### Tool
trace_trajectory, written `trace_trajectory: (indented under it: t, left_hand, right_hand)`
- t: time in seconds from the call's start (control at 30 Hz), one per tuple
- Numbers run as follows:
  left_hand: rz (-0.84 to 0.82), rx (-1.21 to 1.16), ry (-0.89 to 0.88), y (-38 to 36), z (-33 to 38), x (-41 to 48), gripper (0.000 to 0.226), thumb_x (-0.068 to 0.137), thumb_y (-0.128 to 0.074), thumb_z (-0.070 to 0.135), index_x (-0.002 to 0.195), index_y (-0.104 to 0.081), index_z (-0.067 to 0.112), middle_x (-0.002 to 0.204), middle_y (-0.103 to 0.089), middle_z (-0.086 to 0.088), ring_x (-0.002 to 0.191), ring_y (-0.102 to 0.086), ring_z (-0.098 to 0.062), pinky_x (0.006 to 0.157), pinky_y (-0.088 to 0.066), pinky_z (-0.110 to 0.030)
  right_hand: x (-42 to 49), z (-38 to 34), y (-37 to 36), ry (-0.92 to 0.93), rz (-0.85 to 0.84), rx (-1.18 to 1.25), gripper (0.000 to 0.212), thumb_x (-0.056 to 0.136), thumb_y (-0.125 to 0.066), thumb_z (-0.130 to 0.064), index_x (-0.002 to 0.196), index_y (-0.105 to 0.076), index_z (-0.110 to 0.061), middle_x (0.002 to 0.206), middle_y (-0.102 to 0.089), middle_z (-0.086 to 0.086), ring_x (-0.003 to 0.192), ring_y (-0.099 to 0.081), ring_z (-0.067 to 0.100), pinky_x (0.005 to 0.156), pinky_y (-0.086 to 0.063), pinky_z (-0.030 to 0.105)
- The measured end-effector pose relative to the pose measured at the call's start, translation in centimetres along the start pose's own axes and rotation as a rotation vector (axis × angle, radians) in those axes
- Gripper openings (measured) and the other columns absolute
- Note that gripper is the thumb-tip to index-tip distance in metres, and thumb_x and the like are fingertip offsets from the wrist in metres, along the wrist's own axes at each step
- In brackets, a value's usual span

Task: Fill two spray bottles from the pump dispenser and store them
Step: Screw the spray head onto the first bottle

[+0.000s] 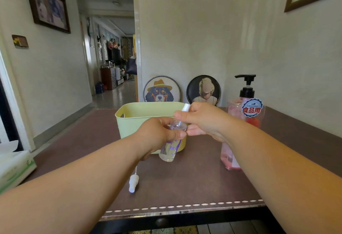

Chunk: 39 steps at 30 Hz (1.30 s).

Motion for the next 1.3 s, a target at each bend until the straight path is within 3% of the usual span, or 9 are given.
trace_trajectory:
  t: [0.13,0.27,0.43,0.57,0.73,0.87,1.03,1.2,1.3]
  left_hand:
    - [0.016,-0.053,0.024,0.21,-0.03,0.12,0.030,0.079,-0.075,0.020,0.109,-0.071,0.019,0.092,-0.068,-0.004,0.082,-0.062,-0.018,0.066,-0.049,-0.025]
    - [0.003,-0.031,0.016,0.06,0.20,0.11,0.029,0.078,-0.075,0.018,0.107,-0.071,0.018,0.090,-0.070,-0.003,0.079,-0.064,-0.018,0.065,-0.049,-0.024]
    - [0.034,-0.064,0.033,0.21,0.15,0.10,0.030,0.079,-0.075,0.018,0.109,-0.070,0.016,0.091,-0.068,-0.005,0.079,-0.062,-0.018,0.061,-0.048,-0.022]
    - [0.016,-0.015,0.020,0.03,0.40,-0.07,0.028,0.079,-0.075,0.019,0.107,-0.070,0.019,0.087,-0.069,0.000,0.074,-0.063,-0.013,0.053,-0.048,-0.016]
    - [0.030,-0.028,0.025,0.05,0.21,-0.06,0.031,0.079,-0.075,0.020,0.110,-0.070,0.019,0.090,-0.069,-0.002,0.076,-0.063,-0.015,0.055,-0.046,-0.018]
    - [0.011,-0.011,0.014,-0.24,0.39,-0.02,0.030,0.079,-0.075,0.019,0.108,-0.070,0.019,0.087,-0.069,0.001,0.072,-0.064,-0.012,0.052,-0.048,-0.015]
    - [0.040,-0.043,0.030,-0.08,0.38,0.27,0.031,0.079,-0.075,0.018,0.108,-0.068,0.017,0.090,-0.069,-0.003,0.076,-0.065,-0.015,0.054,-0.049,-0.018]
    - [0.007,-0.020,0.032,-0.44,-0.12,0.24,0.034,0.077,-0.077,0.018,0.110,-0.068,0.015,0.096,-0.071,-0.006,0.080,-0.065,-0.018,0.065,-0.049,-0.023]
    - [0.033,-0.085,0.047,-0.43,-0.38,0.35,0.033,0.079,-0.075,0.019,0.110,-0.066,0.015,0.092,-0.069,-0.004,0.078,-0.065,-0.017,0.067,-0.050,-0.025]
  right_hand:
    - [0.16,0.13,0.77,-0.051,-0.057,0.162,0.039,0.088,-0.060,-0.042,0.124,-0.057,-0.028,0.130,-0.058,0.000,0.103,-0.068,0.030,0.084,-0.057,0.030]
    - [0.12,0.38,0.57,-0.039,-0.008,0.076,0.012,0.086,-0.066,-0.033,0.093,-0.063,-0.023,0.121,-0.066,0.007,0.103,-0.068,0.027,0.083,-0.057,0.029]
    - [0.22,0.00,0.60,-0.057,-0.064,0.172,0.041,0.088,-0.062,-0.033,0.127,-0.054,-0.024,0.128,-0.060,0.005,0.102,-0.069,0.031,0.089,-0.056,0.035]
    - [0.07,0.20,0.38,-0.039,0.018,0.053,0.017,0.087,-0.066,-0.030,0.098,-0.061,-0.018,0.119,-0.067,0.011,0.094,-0.069,0.025,0.079,-0.058,0.029]
    - [-0.05,0.14,0.66,-0.056,-0.051,0.151,0.038,0.089,-0.062,-0.025,0.127,-0.056,-0.024,0.120,-0.063,0.005,0.101,-0.068,0.029,0.087,-0.057,0.033]
    - [-0.07,0.28,0.45,-0.009,0.037,0.008,0.010,0.085,-0.068,-0.029,0.085,-0.061,-0.022,0.101,-0.072,0.005,0.088,-0.070,0.020,0.085,-0.058,0.032]
    - [-0.07,0.04,0.77,-0.053,-0.056,0.143,0.043,0.087,-0.064,-0.033,0.128,-0.055,-0.026,0.124,-0.060,-0.001,0.106,-0.067,0.031,0.094,-0.054,0.037]
    - [-0.14,0.54,0.59,-0.025,-0.015,0.039,0.005,0.090,-0.063,-0.022,0.093,-0.064,-0.026,0.113,-0.070,0.006,0.100,-0.069,0.025,0.084,-0.057,0.030]
    - [-0.06,0.60,0.39,-0.022,-0.032,0.055,0.011,0.091,-0.061,-0.020,0.103,-0.063,-0.021,0.109,-0.071,0.006,0.101,-0.069,0.023,0.090,-0.055,0.033]
Point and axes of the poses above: each hand's wrist, its own x-axis towards the middle knuckle, its own y-axis out of the back of the hand, z = x × y, the point moved 2 cm from there along x, towards the middle knuckle
